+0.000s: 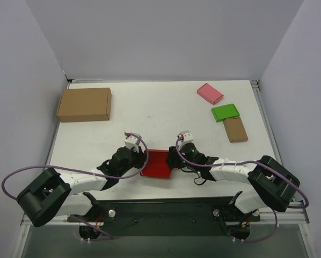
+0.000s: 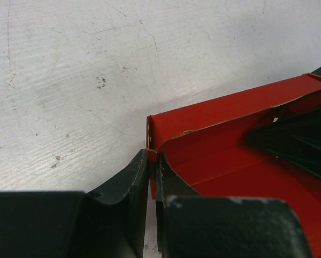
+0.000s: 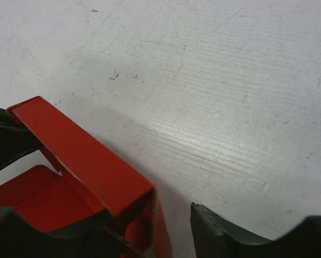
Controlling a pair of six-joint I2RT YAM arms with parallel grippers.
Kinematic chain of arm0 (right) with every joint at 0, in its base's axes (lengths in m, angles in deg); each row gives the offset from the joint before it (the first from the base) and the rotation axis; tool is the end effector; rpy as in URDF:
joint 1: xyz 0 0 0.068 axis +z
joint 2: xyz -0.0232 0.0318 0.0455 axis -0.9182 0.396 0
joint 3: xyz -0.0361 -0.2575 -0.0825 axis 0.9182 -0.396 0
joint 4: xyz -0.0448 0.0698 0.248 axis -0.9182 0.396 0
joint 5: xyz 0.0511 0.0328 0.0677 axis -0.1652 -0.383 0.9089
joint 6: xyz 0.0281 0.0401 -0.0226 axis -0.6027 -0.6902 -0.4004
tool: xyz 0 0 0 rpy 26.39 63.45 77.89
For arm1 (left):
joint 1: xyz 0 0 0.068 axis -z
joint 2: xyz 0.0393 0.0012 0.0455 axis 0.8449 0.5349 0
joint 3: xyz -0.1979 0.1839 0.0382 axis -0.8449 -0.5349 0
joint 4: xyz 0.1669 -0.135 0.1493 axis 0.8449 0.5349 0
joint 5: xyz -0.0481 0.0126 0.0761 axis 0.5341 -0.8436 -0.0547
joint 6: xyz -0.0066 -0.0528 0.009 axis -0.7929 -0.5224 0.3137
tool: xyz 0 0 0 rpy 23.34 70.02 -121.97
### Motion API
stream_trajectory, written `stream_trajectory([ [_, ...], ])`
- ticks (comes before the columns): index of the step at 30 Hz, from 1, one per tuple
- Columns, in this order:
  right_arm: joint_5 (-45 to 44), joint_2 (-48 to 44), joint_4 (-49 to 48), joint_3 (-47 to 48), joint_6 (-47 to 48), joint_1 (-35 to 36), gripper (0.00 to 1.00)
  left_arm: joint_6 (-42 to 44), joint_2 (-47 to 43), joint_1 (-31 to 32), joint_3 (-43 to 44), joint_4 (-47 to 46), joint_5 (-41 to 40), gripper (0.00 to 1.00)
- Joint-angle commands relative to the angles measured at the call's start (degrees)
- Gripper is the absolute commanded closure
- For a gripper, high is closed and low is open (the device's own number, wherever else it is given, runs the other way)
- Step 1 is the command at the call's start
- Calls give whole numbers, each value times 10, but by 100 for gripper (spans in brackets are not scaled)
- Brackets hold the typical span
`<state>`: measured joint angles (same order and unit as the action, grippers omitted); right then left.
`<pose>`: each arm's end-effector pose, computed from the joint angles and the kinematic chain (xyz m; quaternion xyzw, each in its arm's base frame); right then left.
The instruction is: Fold the paper box
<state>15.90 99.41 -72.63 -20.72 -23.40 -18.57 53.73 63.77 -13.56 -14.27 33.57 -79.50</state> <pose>0.1817 0.2021 0.1672 -0.1394 0.8214 0.3411 0.4354 0.1658 -0.1540 0.1509 0.1049 0.8345 -0.2569 0.4761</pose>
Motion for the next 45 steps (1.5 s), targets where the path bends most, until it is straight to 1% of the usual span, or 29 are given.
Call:
stream_trajectory([
  [1, -26, -38, 21, -18, -3, 8, 41, -24, -14, 6, 7, 50, -43, 100],
  [3, -38, -59, 52, -19, -6, 17, 37, -19, -24, 6, -5, 35, -48, 100],
  [4, -46, -83, 66, -18, -8, 21, 36, -15, -28, 6, -8, 33, -52, 100],
  [6, -83, -114, 110, -19, -15, 38, 36, -10, -41, 6, -13, 36, -62, 100],
  [8, -118, -164, 144, -19, -31, 58, 36, -1, -50, 6, -11, 44, -81, 100],
  [9, -136, -182, 179, -17, -37, 66, 36, 3, -56, 9, -10, 52, -88, 100],
  [10, -175, -214, 194, -13, -45, 76, 36, 9, -60, 9, -8, 57, -97, 100],
  [12, -211, -249, 225, -6, -45, 112, 37, 15, -63, 13, -3, 69, -114, 100],
  [14, -217, -254, 238, 15, -38, 126, 38, 18, -61, 13, -1, 74, -129, 100],
  [16, -207, -237, 241, 34, -38, 140, 43, 19, -58, 16, 2, 79, -137, 100],
  [17, -186, -228, 235, 51, -43, 145, 45, 19, -58, 17, 2, 79, -141, 100],
  [18, -173, -202, 228, 61, -44, 148, 49, 19, -56, 18, 2, 79, -147, 100],
  [20, -135, -170, 204, 86, -39, 151, 52, 18, -55, 19, 3, 80, -150, 100],
  [21, -126, -138, 196, 93, -37, 153, 56, 18, -55, 20, 3, 82, -153, 100],
  [24, -86, -86, 160, 112, -25, 156, 61, 19, -58, 23, 6, 87, -157, 100],
  [26, -61, -61, 148, 123, -16, 157, 61, 19, -59, 26, 6, 90, -163, 100],
  [27, -45, -35, 153, 137, -10, 157, 61, 19, -60, 25, 6, 91, -164, 100],
  [31, -10, 13, 184, 159, -4, 157, 65, 10, -60, 25, 7, 95, -168, 100],
  [38, -15, 46, 262, 163, -9, 158, 73, -9, -34, 23, 21, 105, -170, 100],
  [45, -21, 105, 308, 186, -30, 155, 76, -16, -39, 18, 21, 107, -171, 100],
])
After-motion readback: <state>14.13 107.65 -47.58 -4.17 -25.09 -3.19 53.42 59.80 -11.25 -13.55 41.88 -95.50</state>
